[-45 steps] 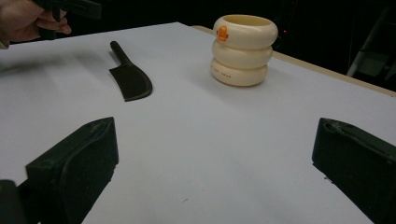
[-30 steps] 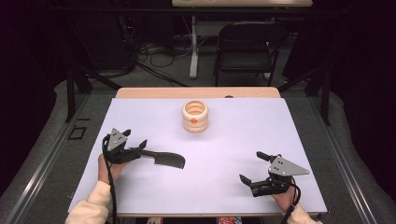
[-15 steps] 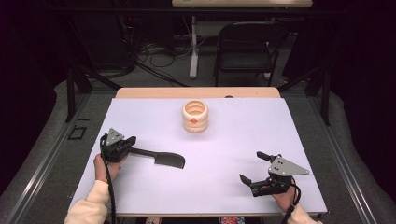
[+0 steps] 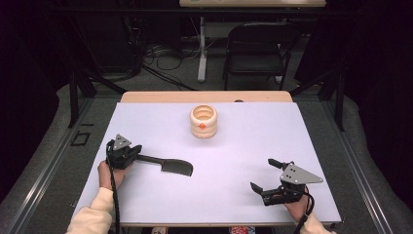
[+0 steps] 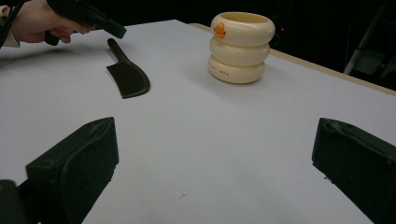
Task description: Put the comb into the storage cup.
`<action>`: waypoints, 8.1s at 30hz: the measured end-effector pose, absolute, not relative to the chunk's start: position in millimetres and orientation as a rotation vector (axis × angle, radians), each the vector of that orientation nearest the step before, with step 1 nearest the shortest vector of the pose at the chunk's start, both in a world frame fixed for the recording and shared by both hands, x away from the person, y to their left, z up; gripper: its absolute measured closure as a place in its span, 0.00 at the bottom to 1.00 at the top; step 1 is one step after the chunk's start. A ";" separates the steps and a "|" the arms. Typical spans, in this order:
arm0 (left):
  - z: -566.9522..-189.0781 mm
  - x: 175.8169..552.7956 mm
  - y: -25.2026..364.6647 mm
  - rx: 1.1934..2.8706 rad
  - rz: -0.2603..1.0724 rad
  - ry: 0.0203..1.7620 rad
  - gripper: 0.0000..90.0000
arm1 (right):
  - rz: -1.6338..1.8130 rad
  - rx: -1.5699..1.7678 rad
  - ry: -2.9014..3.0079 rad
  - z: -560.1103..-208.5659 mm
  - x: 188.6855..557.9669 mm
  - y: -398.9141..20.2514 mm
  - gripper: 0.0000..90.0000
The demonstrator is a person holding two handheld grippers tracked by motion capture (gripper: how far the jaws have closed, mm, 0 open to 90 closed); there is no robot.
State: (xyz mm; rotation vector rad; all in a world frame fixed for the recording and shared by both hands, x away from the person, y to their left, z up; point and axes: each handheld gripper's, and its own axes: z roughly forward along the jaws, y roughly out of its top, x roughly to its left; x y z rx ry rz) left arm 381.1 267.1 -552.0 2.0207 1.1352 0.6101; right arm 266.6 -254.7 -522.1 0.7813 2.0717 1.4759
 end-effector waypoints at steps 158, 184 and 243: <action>-525.0 408.1 167.1 3.001 0.305 0.376 0.79 | 1.483 0.781 2.112 -523.7 268.3 -253.2 0.00; -510.8 394.5 188.4 2.785 0.352 0.511 0.80 | 1.479 0.783 2.110 -523.8 268.2 -253.2 0.00; -502.1 378.2 210.8 2.314 0.497 0.747 0.80 | 1.472 0.782 2.114 -524.1 268.4 -252.7 0.00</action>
